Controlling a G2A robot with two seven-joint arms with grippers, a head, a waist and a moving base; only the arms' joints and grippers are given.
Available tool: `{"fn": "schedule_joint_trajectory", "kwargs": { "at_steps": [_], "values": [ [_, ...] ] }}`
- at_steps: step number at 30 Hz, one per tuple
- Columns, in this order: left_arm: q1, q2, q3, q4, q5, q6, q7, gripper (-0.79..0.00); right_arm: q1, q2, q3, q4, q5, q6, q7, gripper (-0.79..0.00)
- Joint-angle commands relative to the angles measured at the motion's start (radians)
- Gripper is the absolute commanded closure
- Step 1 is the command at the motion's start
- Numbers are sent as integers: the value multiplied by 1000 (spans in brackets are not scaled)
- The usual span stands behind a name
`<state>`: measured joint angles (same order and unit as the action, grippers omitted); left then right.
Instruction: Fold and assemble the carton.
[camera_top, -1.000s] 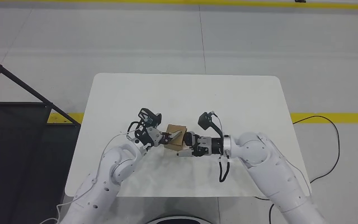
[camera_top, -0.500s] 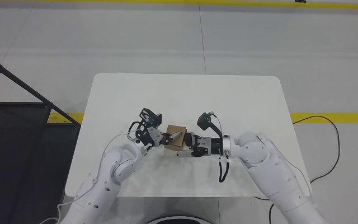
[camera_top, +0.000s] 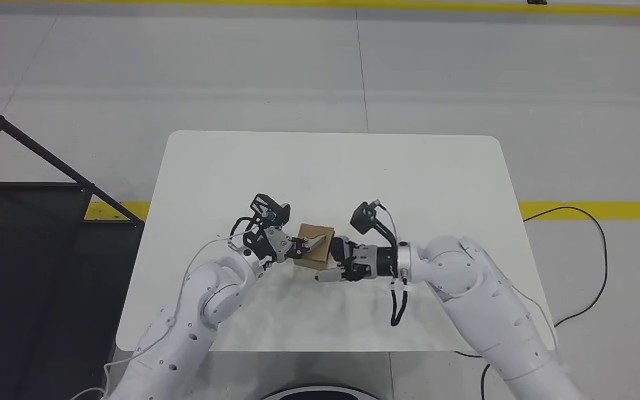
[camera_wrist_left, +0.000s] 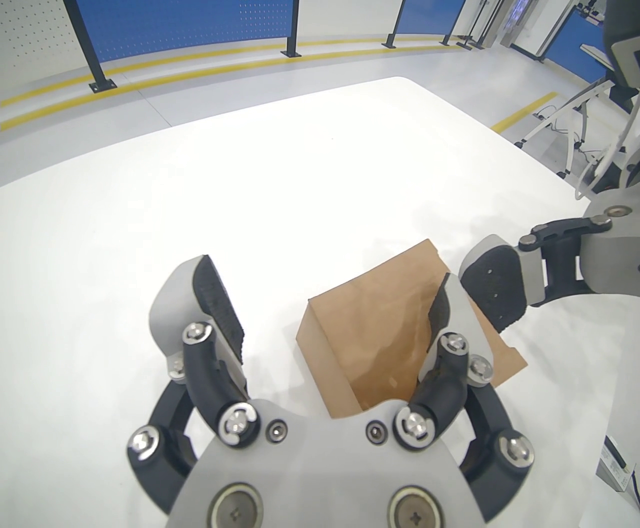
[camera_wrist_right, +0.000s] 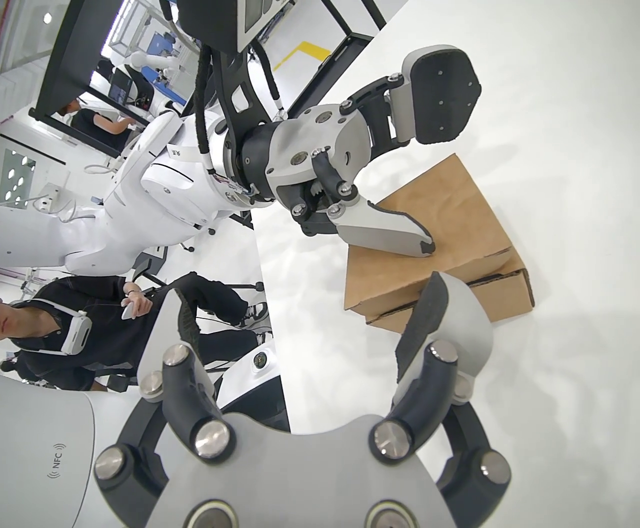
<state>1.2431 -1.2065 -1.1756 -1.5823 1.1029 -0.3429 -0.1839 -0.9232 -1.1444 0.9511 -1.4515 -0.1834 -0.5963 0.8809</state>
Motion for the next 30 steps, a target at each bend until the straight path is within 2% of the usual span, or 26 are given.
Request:
{"fn": "schedule_joint_trajectory", "kwargs": {
  "at_steps": [1, 5, 9, 13, 21, 30],
  "values": [
    [0, 0, -1, 1, 0, -1, 0, -785, -9, 2, 13, -7, -7, 4, -32, -785],
    [-1, 0, -2, 3, -1, -2, 2, -785, -50, 9, 56, -44, -21, -21, -129, -785],
    [-1, -1, -3, 4, -1, -3, 2, -785, -73, 14, 73, -83, -37, -36, -154, -785],
    [-1, -1, -5, 6, -5, -4, 2, -785, -68, 13, 65, -95, -38, -11, -148, -785],
    [3, 0, -12, 5, -6, -7, 7, -785, -44, 9, 47, -31, 36, 46, -90, -785],
    [17, 1, -35, -3, -19, -6, 48, -785, -11, 4, 14, -18, 35, 33, -42, -785]
  ]
}}
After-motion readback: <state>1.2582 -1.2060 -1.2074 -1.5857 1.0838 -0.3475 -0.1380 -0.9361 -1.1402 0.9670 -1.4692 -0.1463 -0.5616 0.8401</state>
